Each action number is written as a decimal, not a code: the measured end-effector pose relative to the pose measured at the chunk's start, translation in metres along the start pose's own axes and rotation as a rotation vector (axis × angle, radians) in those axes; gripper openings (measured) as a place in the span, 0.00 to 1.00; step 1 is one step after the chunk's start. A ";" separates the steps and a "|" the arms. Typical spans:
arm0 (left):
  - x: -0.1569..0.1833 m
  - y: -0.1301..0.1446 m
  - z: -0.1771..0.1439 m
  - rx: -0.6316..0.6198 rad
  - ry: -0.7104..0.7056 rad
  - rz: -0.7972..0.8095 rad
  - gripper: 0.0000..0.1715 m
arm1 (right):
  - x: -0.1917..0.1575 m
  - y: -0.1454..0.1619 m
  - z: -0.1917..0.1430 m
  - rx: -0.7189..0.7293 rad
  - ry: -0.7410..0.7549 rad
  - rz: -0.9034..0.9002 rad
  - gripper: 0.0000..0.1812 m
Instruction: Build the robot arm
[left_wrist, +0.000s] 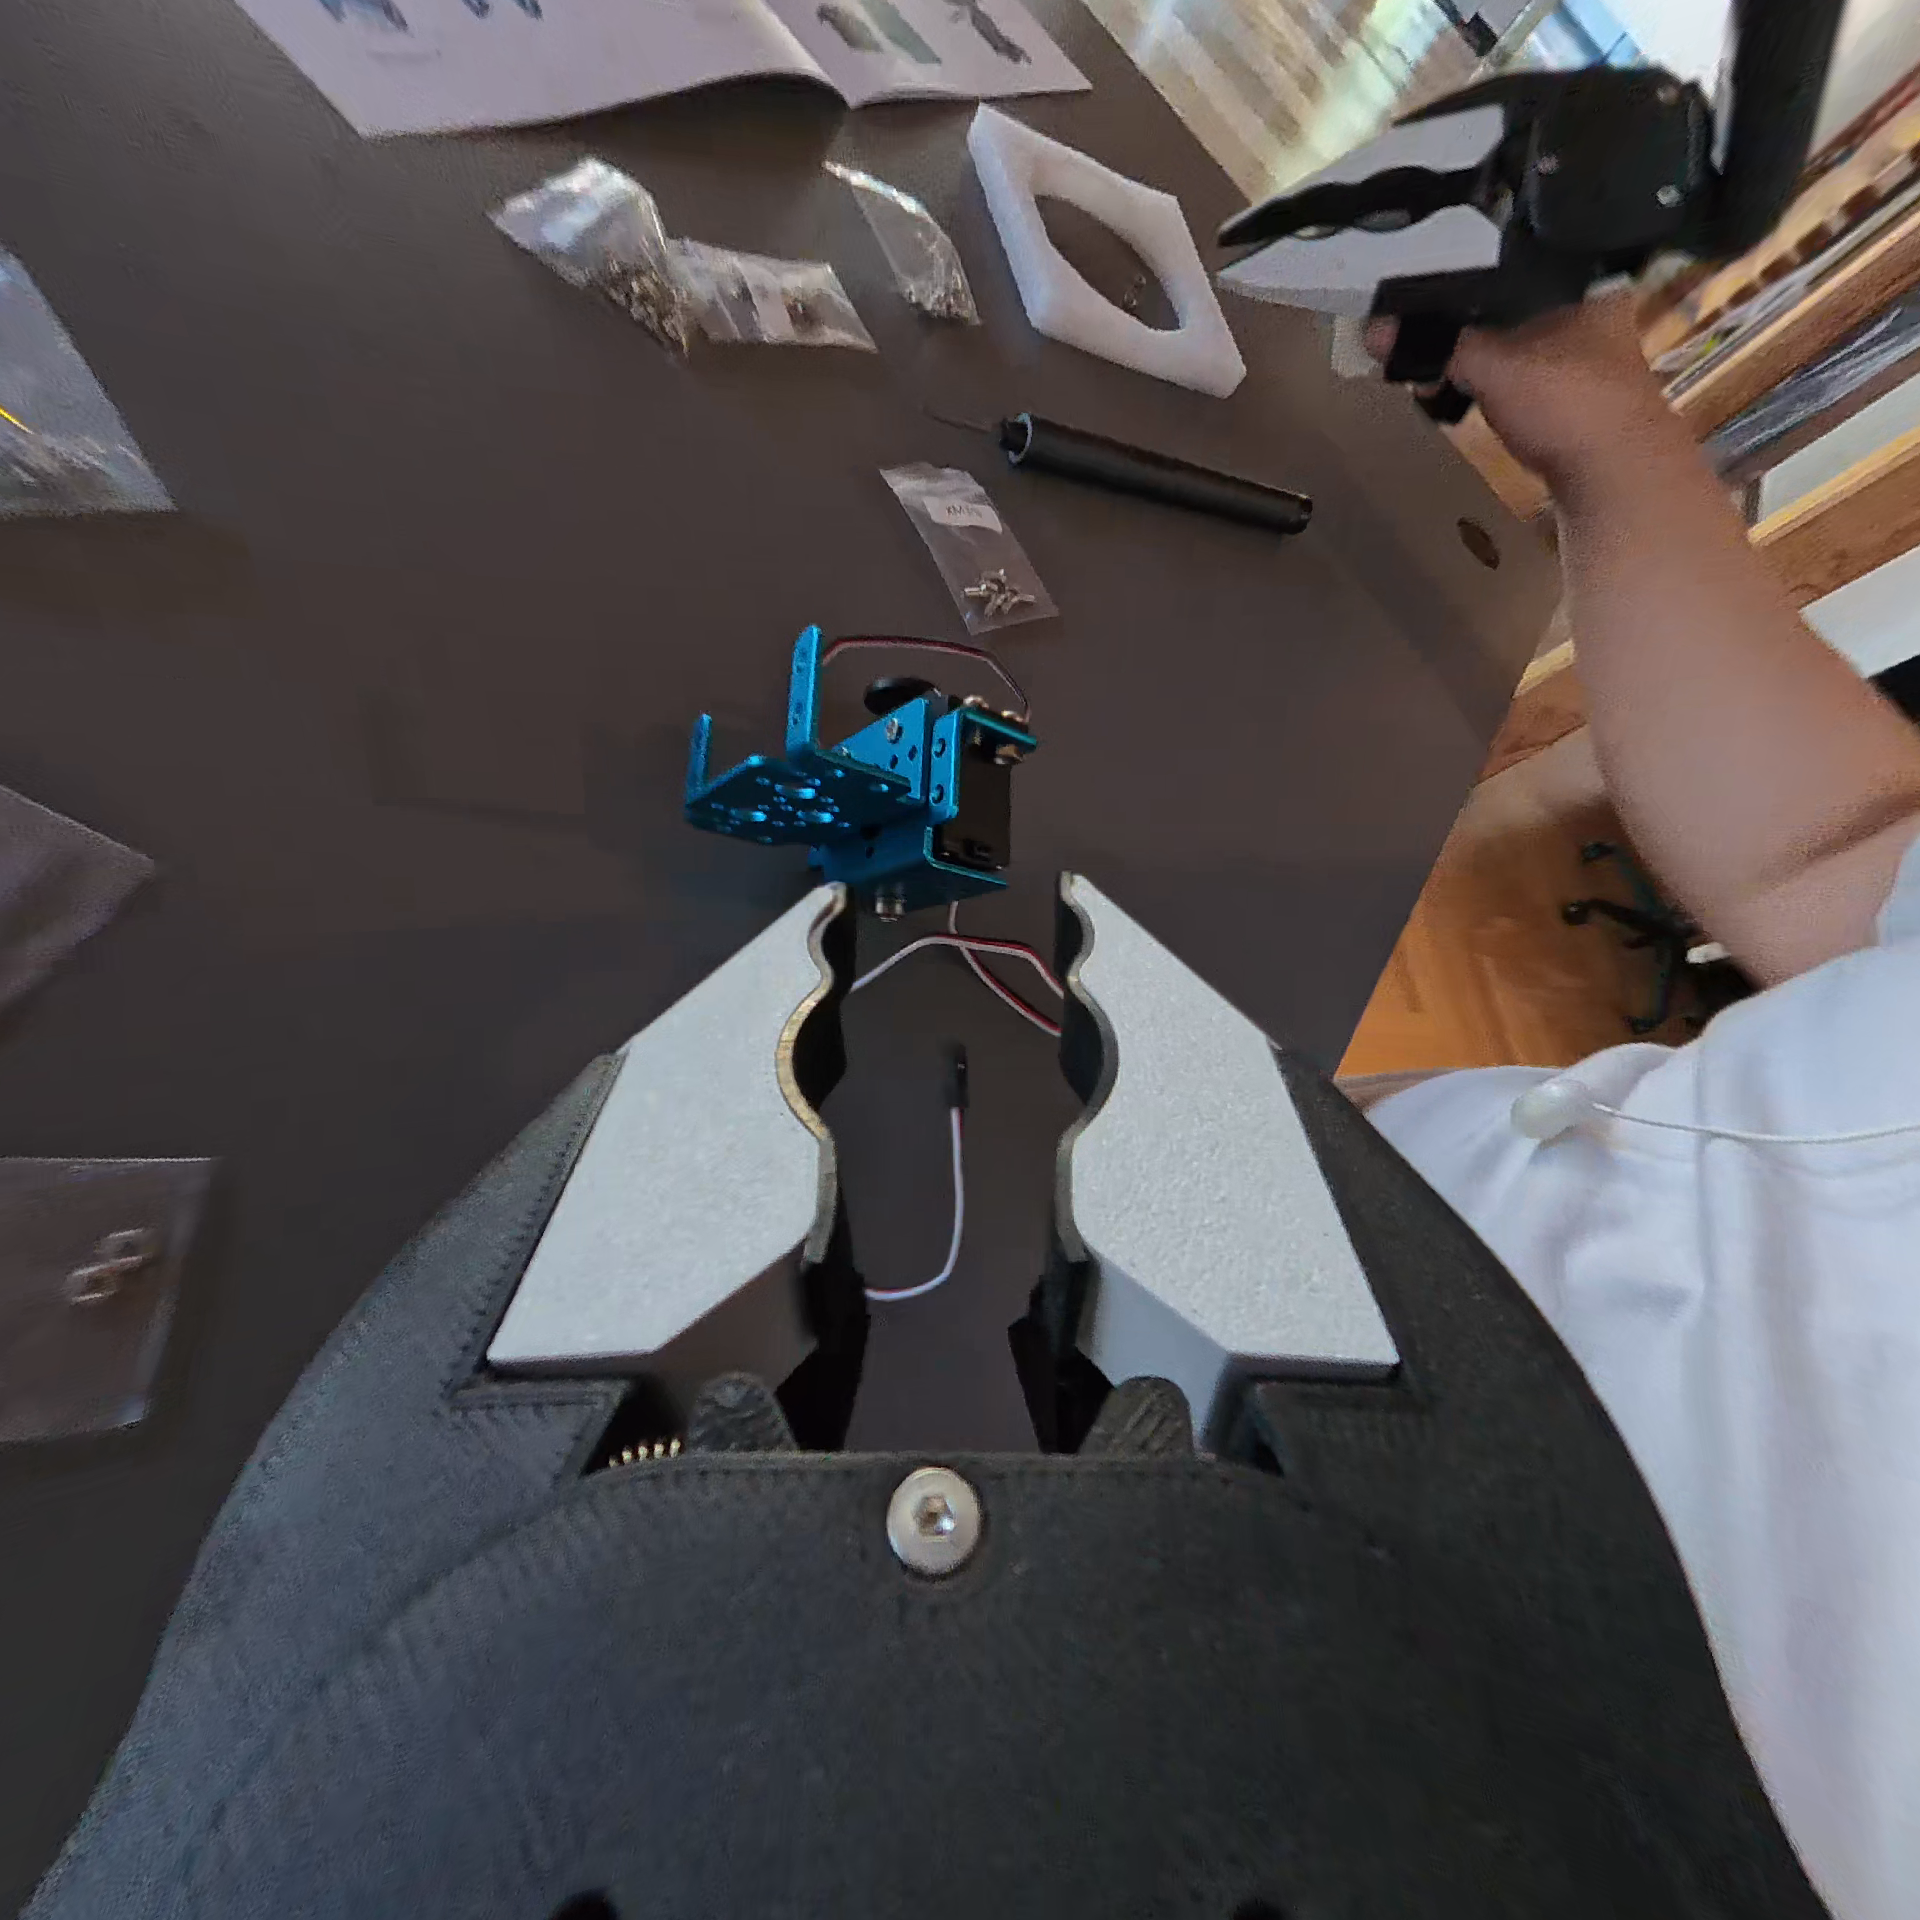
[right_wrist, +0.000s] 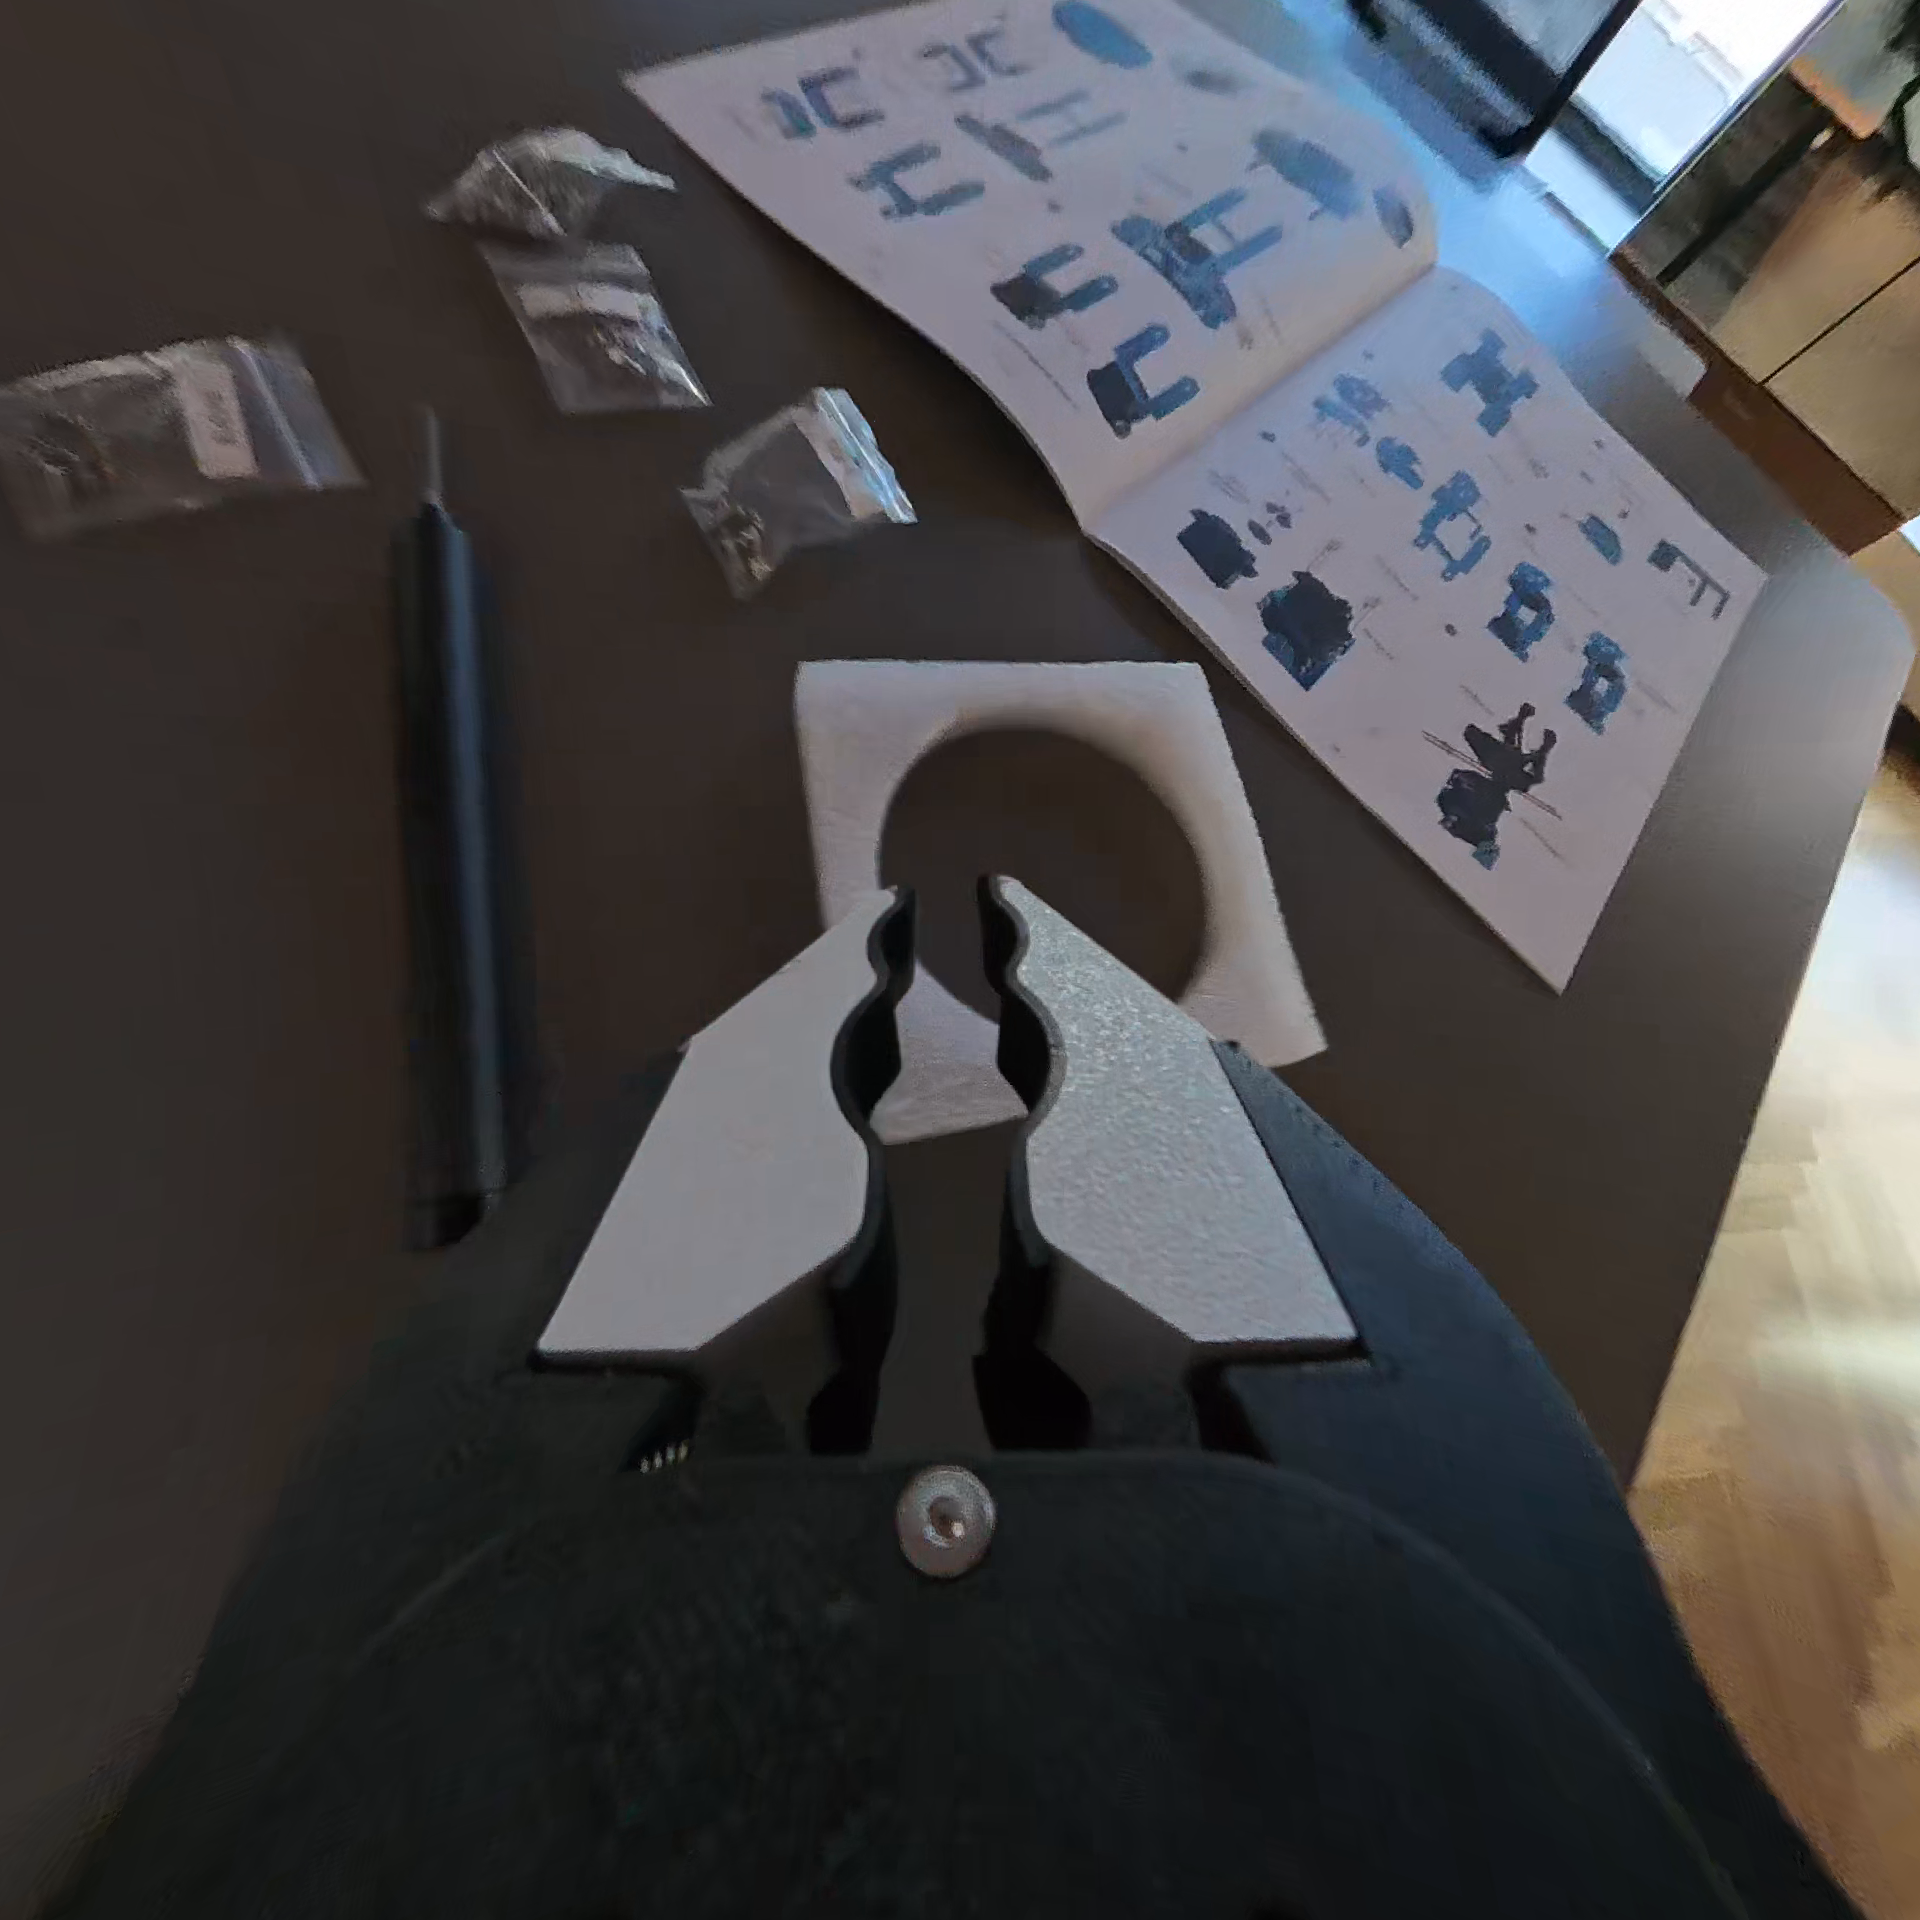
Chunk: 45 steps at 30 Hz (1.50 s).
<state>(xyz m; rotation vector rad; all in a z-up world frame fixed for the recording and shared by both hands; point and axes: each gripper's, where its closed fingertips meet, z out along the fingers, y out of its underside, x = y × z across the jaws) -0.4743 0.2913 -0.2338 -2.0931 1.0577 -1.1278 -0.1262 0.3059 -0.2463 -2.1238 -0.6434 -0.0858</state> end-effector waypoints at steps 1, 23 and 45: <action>-0.001 -0.003 -0.006 0.001 -0.008 0.020 0.22 | 0.007 0.005 0.006 -0.055 -0.032 -0.008 0.07; -0.018 -0.003 -0.046 0.064 -0.052 -0.022 0.22 | 0.010 0.030 0.038 -0.313 -0.333 -0.058 0.04; 0.002 -0.019 0.010 -0.358 0.419 0.830 0.33 | -0.248 -0.164 -0.007 0.385 -0.170 -0.090 0.03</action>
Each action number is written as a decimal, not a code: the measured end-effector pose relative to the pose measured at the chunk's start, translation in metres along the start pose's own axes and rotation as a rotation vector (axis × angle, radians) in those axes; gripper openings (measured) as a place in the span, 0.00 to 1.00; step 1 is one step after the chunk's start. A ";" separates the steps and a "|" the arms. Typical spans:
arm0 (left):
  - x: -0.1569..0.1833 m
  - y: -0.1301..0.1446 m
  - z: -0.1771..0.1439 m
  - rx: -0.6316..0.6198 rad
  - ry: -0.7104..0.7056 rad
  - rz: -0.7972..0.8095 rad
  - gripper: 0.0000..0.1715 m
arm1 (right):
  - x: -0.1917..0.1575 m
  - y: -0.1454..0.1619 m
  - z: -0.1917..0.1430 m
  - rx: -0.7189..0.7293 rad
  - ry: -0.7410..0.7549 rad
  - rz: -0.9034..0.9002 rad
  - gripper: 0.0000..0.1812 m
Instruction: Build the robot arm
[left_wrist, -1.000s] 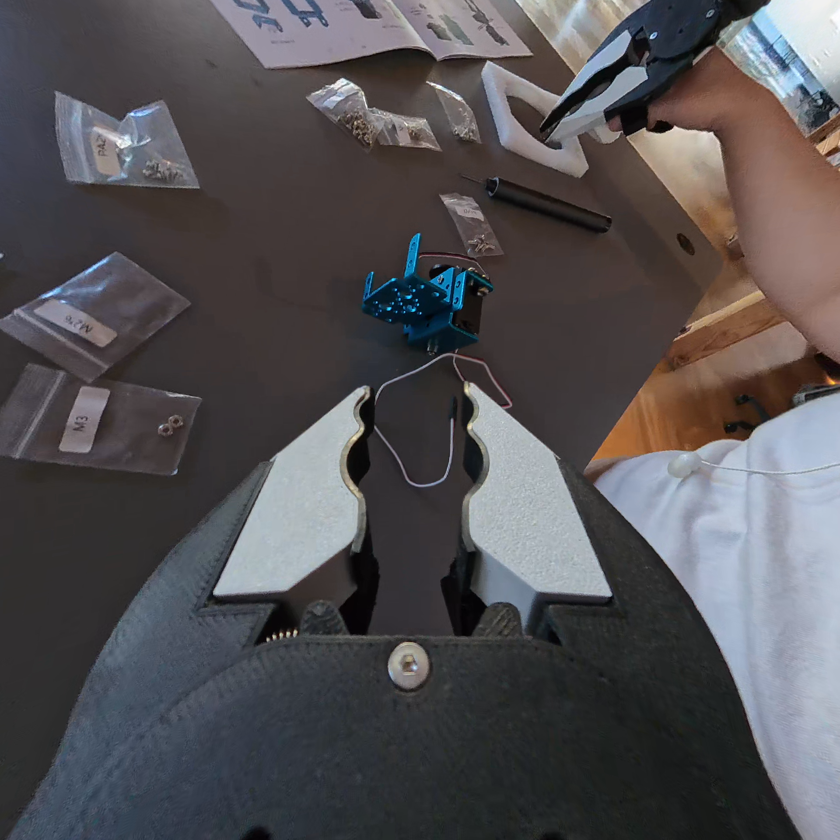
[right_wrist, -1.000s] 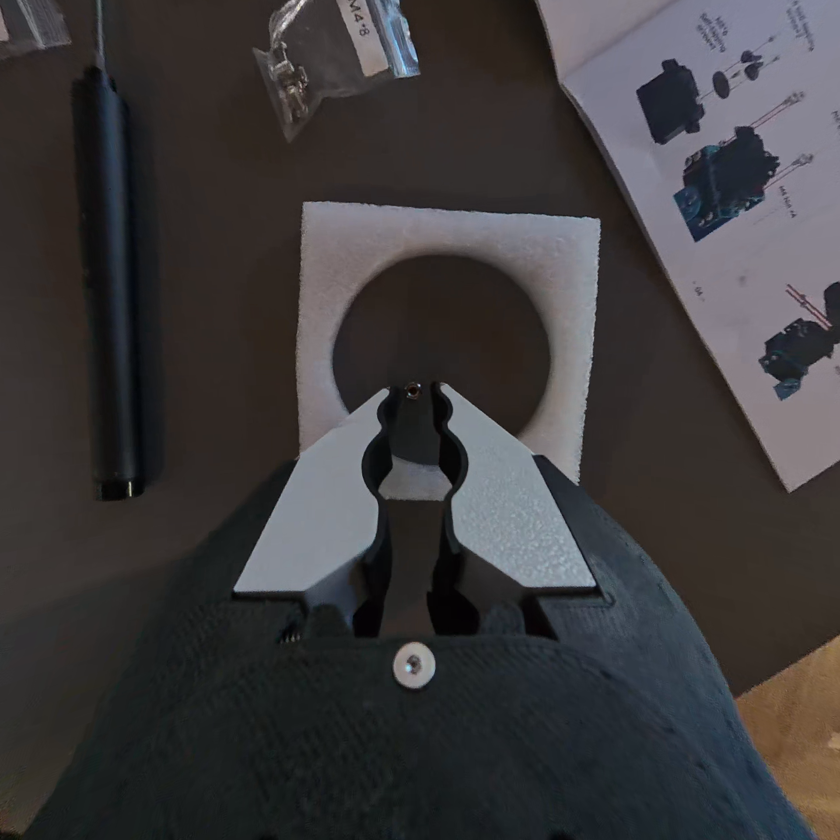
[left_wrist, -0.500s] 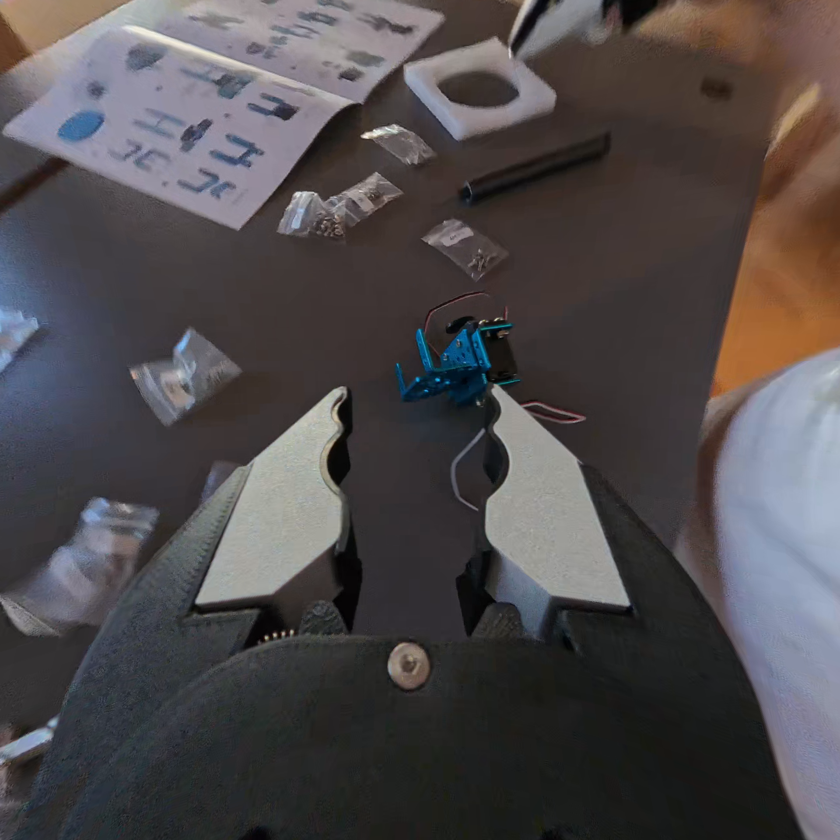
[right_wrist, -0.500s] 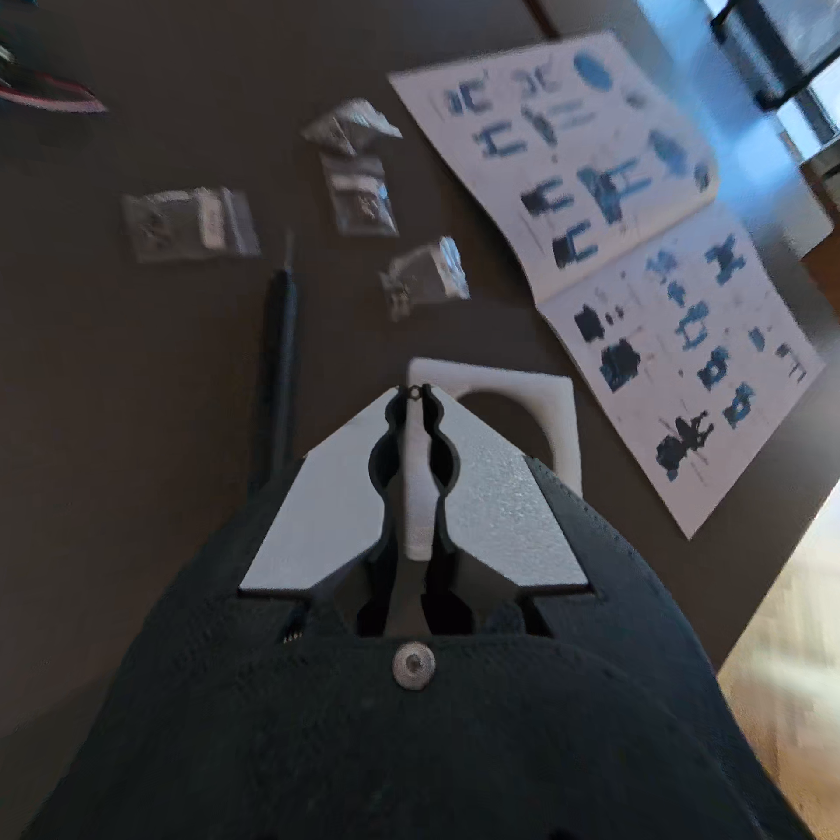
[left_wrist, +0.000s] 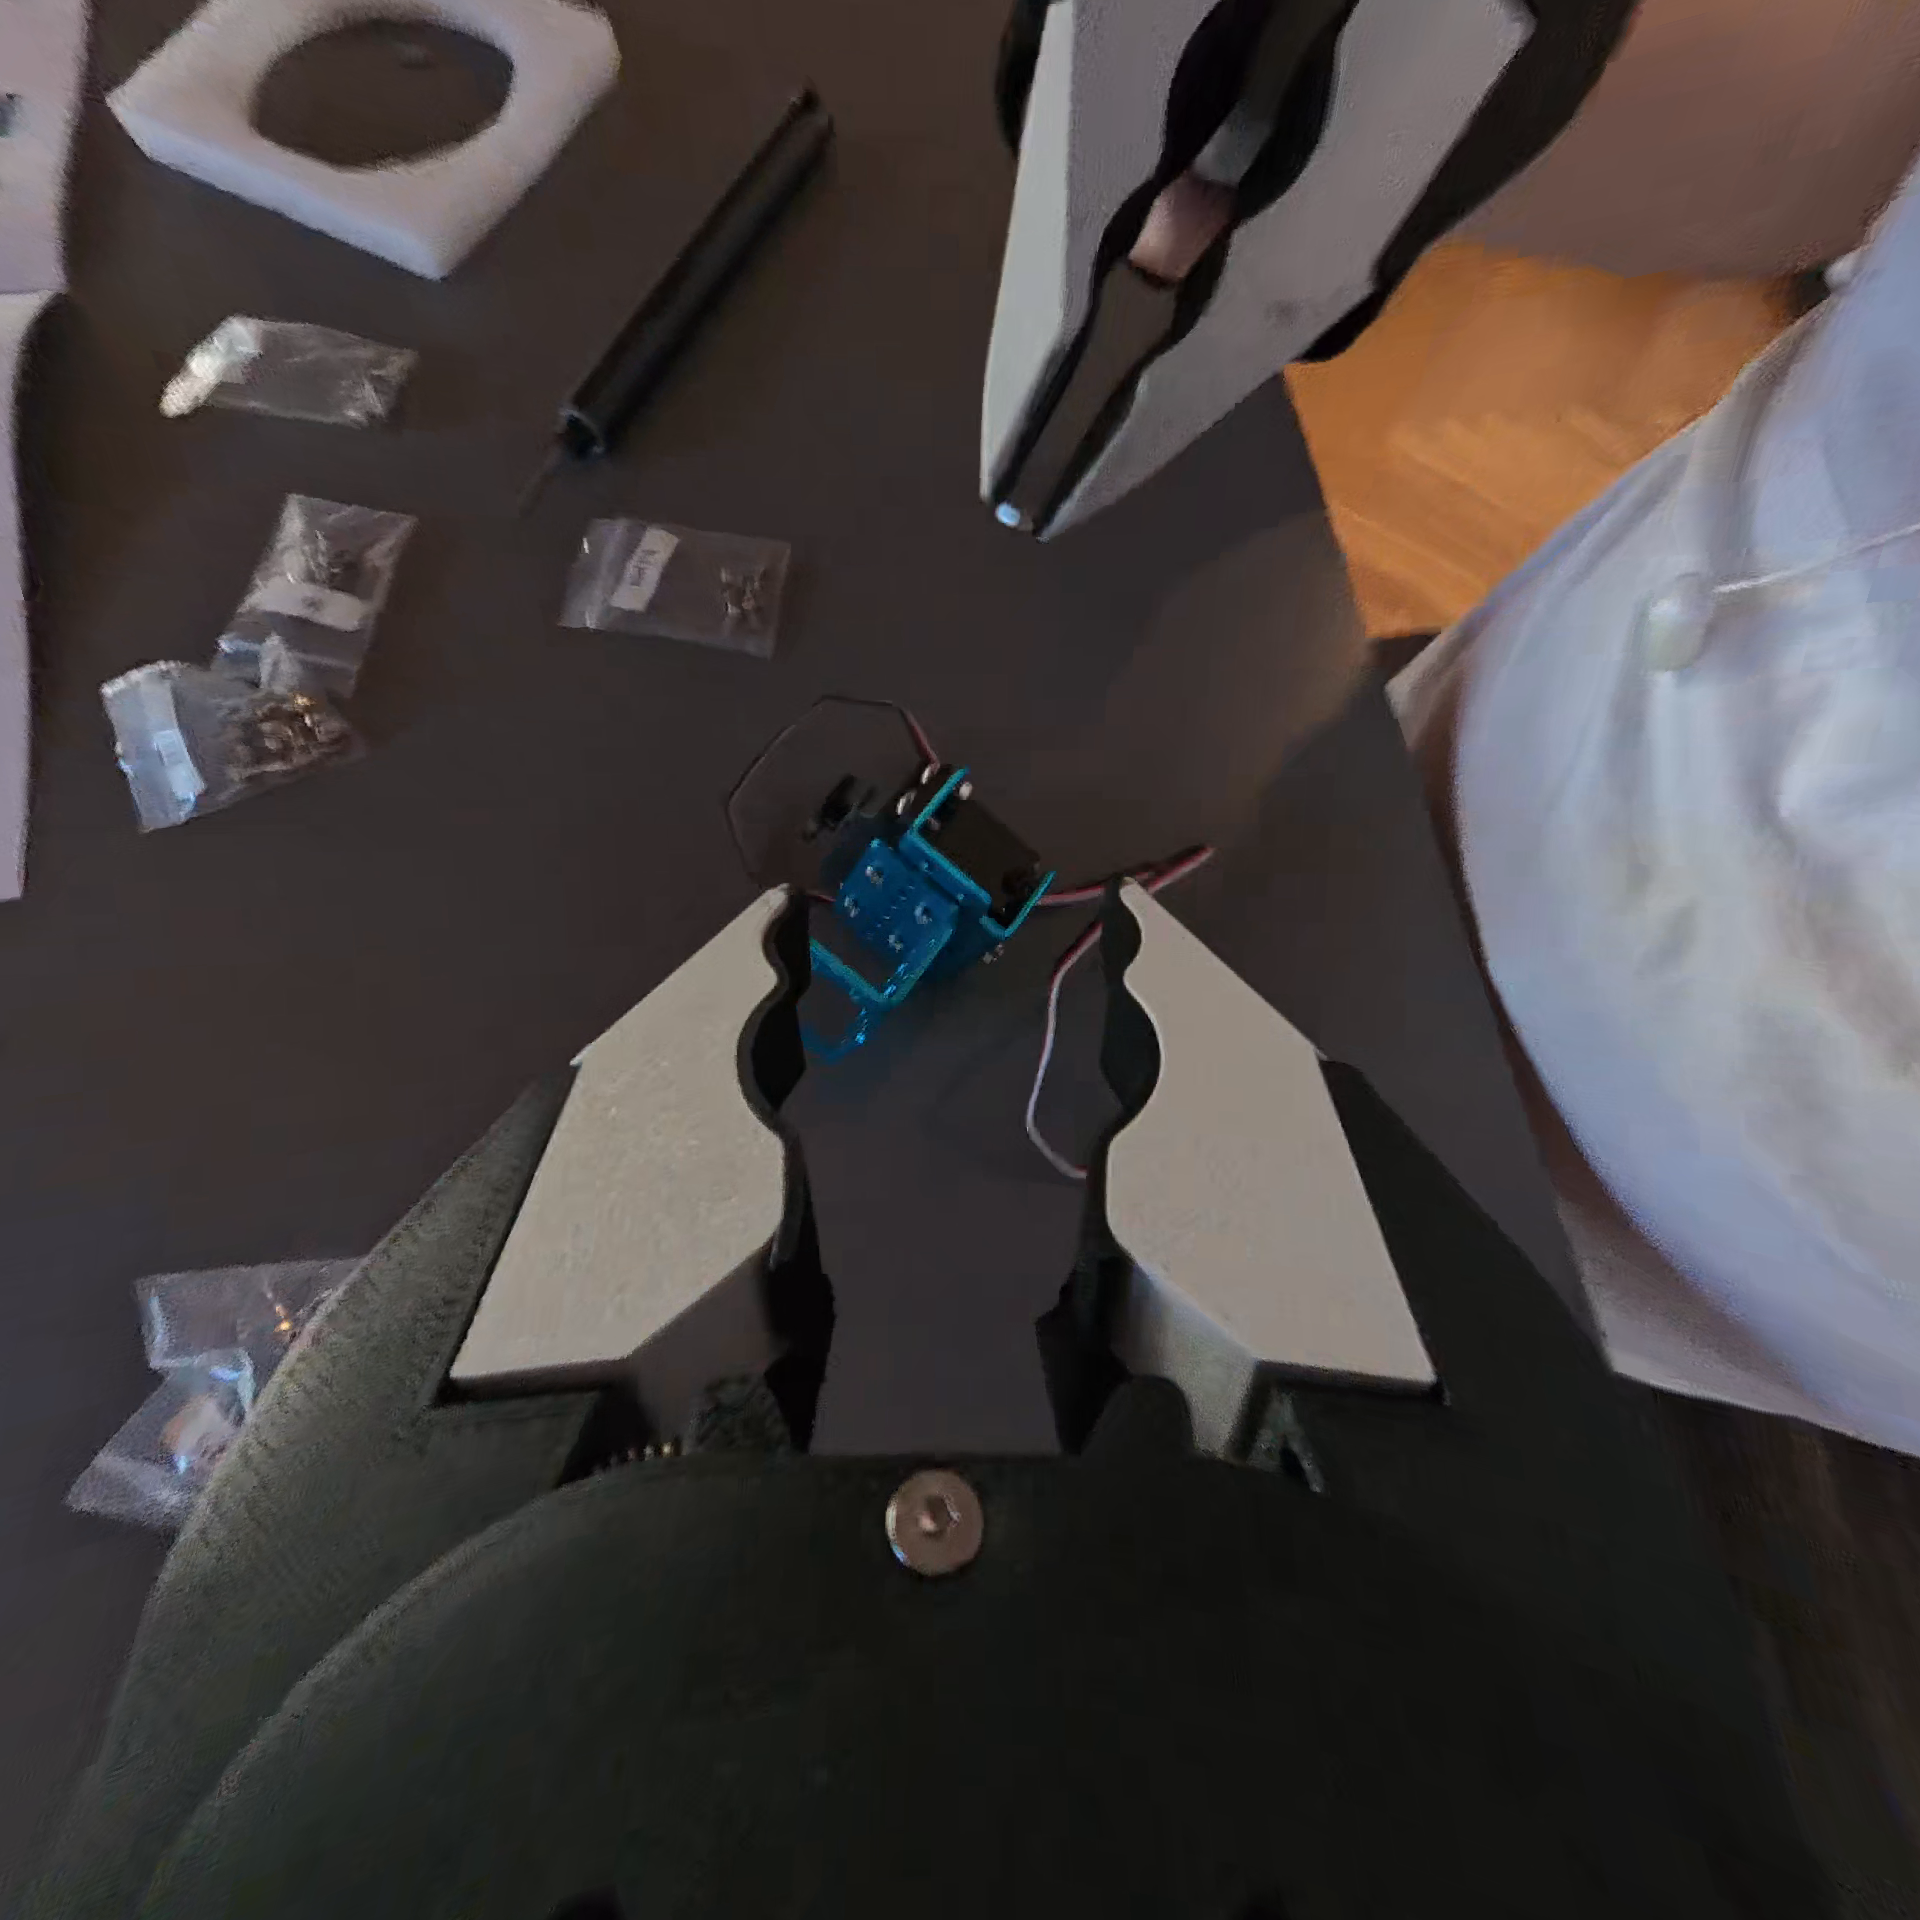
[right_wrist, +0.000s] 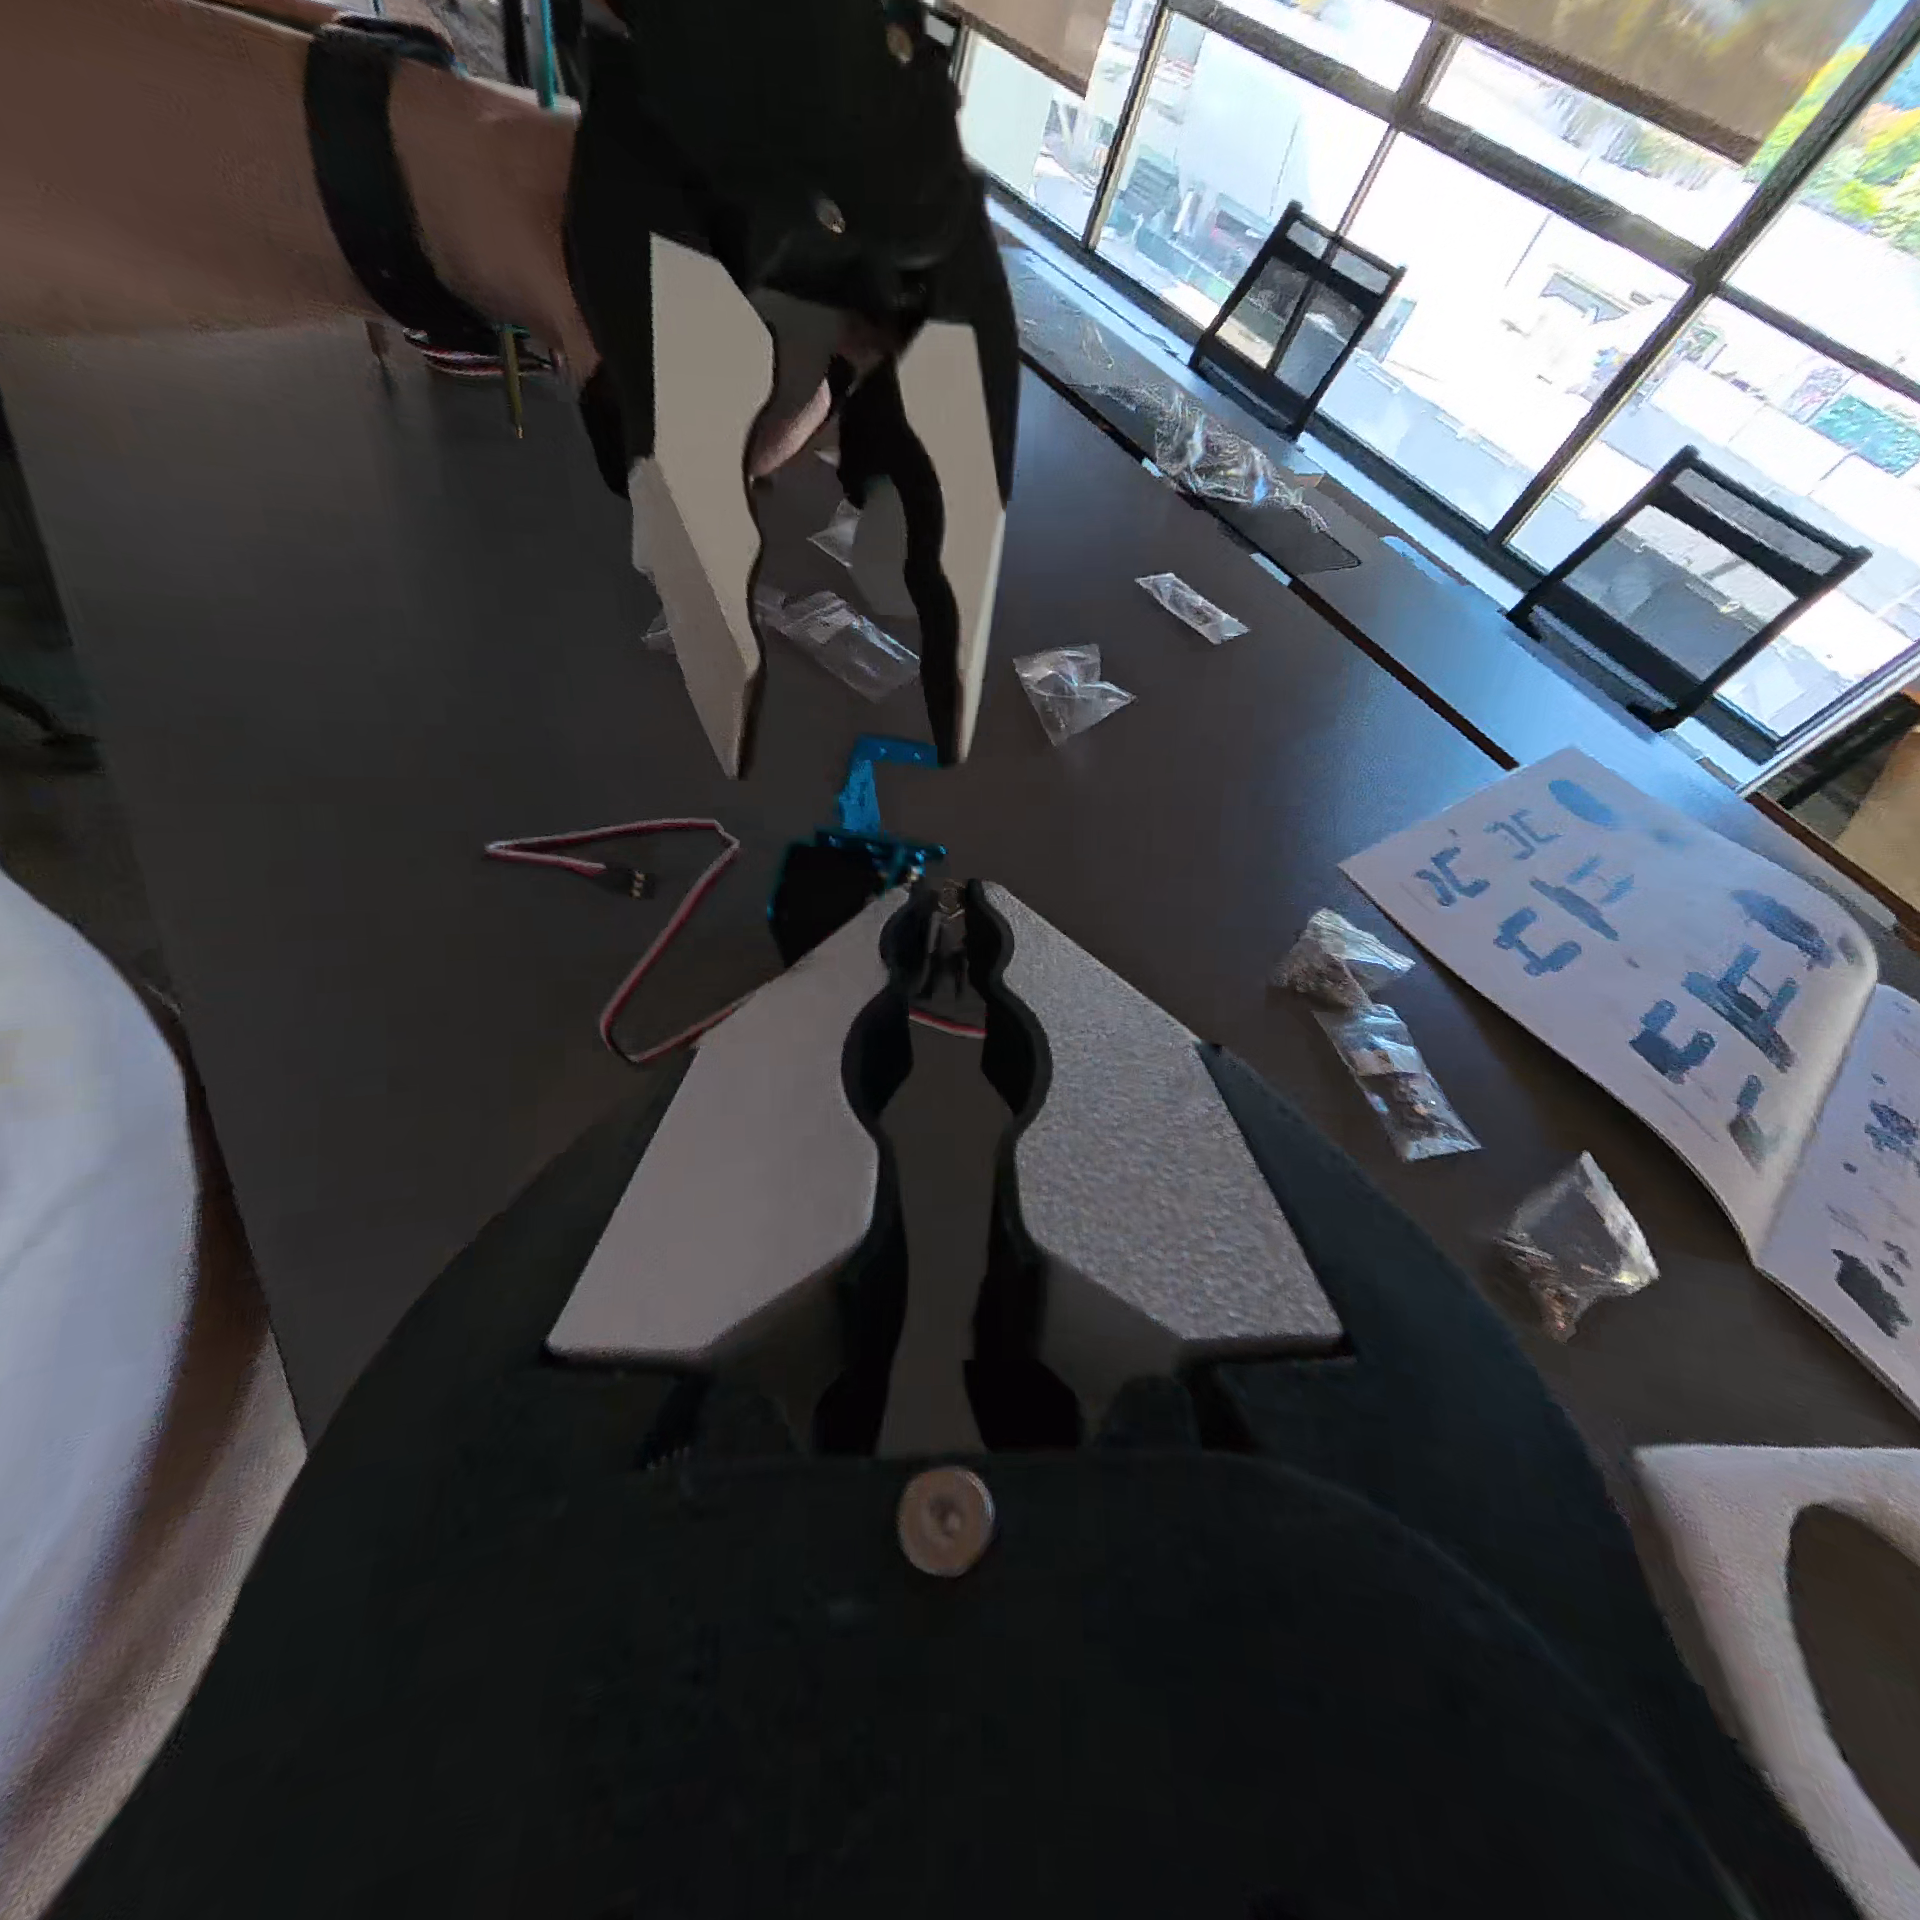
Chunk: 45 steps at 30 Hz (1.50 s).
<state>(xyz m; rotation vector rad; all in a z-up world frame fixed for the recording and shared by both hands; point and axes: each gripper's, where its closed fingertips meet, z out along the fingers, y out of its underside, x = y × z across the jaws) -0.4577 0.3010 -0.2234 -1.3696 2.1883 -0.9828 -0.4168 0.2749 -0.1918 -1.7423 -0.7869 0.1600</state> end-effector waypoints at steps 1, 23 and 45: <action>-0.003 0.005 0.003 -0.027 -0.016 0.018 0.34 | -0.006 0.000 0.006 -0.006 0.019 -0.002 0.03; -0.014 0.035 0.017 0.165 -0.454 -0.366 0.57 | -0.004 0.040 0.003 -0.061 0.166 0.169 0.04; -0.037 0.042 0.044 0.047 -0.716 -0.481 0.18 | 0.026 0.061 -0.039 -0.007 -0.307 -0.014 0.04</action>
